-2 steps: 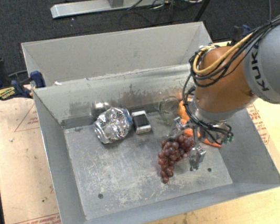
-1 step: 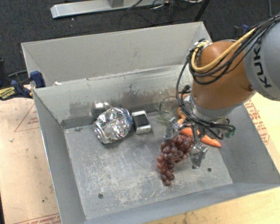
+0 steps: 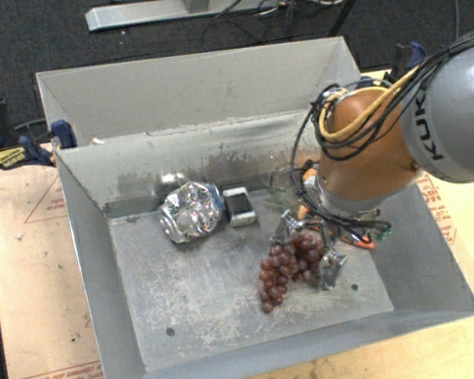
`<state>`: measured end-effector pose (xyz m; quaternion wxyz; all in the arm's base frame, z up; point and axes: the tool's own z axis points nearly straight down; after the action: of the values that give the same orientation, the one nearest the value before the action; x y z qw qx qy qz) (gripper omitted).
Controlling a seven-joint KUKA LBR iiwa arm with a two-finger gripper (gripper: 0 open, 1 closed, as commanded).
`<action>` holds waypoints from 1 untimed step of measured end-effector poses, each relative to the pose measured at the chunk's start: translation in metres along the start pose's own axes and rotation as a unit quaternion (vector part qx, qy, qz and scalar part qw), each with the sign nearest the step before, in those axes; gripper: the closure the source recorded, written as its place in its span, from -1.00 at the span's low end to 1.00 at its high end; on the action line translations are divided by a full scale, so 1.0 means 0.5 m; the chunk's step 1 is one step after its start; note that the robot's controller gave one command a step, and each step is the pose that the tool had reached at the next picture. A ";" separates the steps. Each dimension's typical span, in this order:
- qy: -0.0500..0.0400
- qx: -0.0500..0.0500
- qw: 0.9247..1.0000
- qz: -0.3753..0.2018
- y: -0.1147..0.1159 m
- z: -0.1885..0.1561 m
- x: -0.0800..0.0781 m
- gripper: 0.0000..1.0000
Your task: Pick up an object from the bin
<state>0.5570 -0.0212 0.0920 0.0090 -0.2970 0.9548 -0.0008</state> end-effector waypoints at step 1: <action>-0.001 -0.003 0.974 -0.226 -0.032 0.032 0.000 1.00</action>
Offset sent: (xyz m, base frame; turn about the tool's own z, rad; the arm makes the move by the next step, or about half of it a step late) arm 0.0000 0.0000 0.0000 0.0000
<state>0.5662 -0.0342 0.0761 0.0086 -0.5049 0.8631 0.0007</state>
